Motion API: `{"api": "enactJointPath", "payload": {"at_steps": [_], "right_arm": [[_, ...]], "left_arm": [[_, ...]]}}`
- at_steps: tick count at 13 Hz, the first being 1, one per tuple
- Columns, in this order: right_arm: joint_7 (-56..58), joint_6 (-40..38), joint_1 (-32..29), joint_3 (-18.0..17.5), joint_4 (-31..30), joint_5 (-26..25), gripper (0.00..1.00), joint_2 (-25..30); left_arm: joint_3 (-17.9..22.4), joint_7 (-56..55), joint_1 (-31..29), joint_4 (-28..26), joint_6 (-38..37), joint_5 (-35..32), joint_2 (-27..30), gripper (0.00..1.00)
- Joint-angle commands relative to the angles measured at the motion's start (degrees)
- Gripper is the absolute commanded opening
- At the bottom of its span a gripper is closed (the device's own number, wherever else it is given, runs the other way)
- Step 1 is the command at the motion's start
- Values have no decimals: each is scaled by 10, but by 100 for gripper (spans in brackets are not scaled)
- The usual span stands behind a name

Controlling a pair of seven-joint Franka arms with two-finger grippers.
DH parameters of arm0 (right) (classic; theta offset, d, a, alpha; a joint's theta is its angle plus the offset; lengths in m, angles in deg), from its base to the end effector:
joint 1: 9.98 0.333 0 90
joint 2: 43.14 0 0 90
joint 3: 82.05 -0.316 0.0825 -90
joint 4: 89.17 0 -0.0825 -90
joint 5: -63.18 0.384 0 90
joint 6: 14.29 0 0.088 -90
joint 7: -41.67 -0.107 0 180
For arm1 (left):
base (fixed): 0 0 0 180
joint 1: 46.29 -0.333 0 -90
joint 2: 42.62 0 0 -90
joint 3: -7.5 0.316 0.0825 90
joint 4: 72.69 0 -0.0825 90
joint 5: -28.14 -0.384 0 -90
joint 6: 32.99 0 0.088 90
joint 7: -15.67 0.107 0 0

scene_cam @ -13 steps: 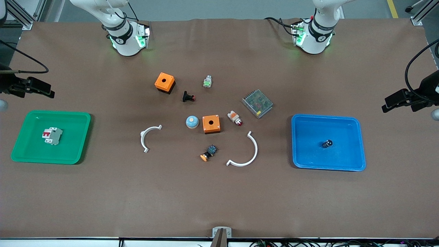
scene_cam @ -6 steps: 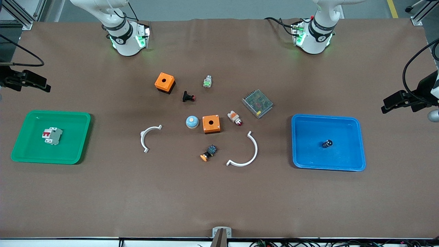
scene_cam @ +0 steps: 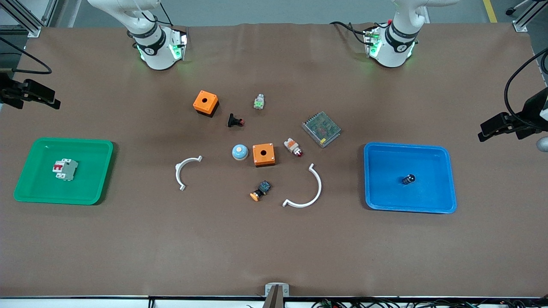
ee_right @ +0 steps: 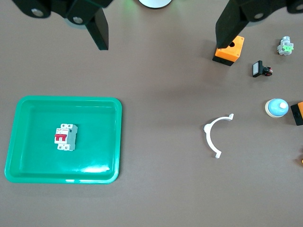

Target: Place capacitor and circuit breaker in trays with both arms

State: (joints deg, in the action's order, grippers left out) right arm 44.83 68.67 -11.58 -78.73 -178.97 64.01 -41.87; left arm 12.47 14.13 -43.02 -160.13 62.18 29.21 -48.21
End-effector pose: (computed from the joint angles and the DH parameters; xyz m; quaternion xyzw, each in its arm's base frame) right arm 0.5326 -0.0445 0.6280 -0.9987 0.0148 0.0479 0.0113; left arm 0.5924 0.0133 0.5981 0.9994 0.0286 0.0189 0.0051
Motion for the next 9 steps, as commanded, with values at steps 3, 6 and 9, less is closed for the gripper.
{"api": "enactJointPath", "payload": {"at_steps": [3, 6, 9], "right_arm": [[4, 10, -3, -5, -25, 2, 100, 33], [1, 17, -5, -4, -26, 18, 100, 35], [2, 20, -4, -5, -26, 19, 100, 35]], "left_arm": [[2, -3, 6, 13, -2, -3, 2, 100], [2, 3, 8, 24, -2, -4, 3, 100], [1, 6, 7, 23, -3, -4, 3, 100]]}}
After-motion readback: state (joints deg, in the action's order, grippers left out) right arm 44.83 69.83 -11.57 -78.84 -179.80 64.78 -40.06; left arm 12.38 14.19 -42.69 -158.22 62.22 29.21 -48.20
